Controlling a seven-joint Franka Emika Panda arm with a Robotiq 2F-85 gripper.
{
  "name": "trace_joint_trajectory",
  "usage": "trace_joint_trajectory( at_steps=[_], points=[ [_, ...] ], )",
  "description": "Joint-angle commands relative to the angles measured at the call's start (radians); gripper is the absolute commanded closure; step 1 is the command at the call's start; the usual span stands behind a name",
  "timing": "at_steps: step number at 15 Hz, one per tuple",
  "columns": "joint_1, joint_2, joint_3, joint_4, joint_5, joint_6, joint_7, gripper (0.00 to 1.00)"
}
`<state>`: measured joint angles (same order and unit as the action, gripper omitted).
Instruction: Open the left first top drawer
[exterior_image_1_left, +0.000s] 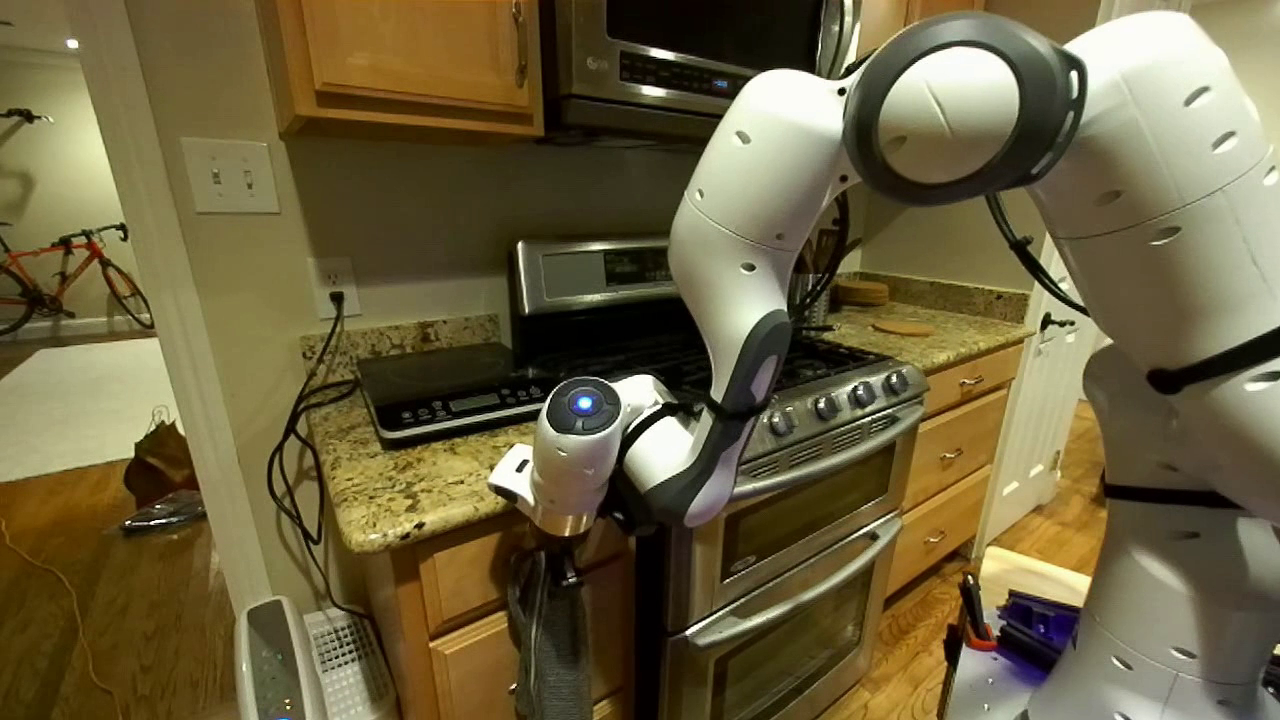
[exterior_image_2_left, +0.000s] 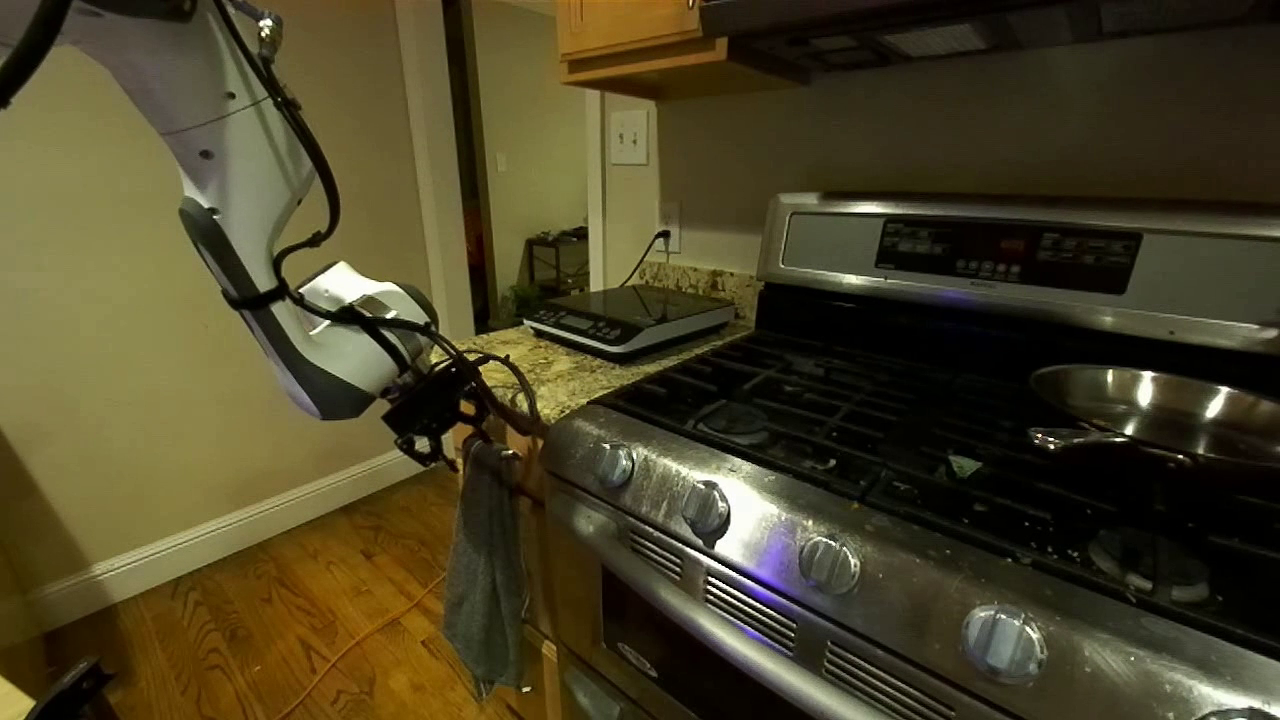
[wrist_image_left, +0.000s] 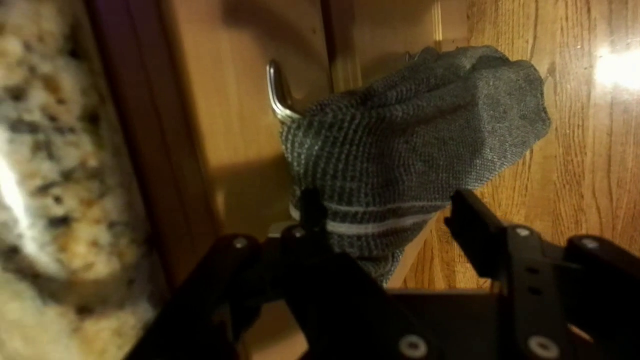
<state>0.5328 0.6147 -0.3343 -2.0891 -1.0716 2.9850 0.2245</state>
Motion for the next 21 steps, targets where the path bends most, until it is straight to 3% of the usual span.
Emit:
trace_joint_trajectory(
  at_steps=[1, 5, 7, 9, 15, 16, 17, 21],
  points=[
    [0.036, 0.011, -0.046, 0.008, -0.037, 0.008, 0.059, 0.63],
    [0.052, 0.007, -0.064, 0.001, -0.031, 0.016, 0.068, 0.89],
    [0.043, 0.007, -0.057, -0.002, -0.019, 0.023, 0.055, 0.95],
    [0.034, 0.006, -0.047, -0.011, -0.010, 0.032, 0.044, 0.99],
    [0.058, -0.023, -0.046, -0.083, -0.032, 0.081, 0.064, 0.94],
    [0.062, -0.030, -0.048, -0.096, -0.032, 0.085, 0.066, 0.86],
    [0.077, -0.041, -0.064, -0.105, -0.040, 0.086, 0.079, 0.68],
    [0.149, -0.055, -0.150, -0.097, -0.096, 0.072, 0.141, 0.46]
  ],
)
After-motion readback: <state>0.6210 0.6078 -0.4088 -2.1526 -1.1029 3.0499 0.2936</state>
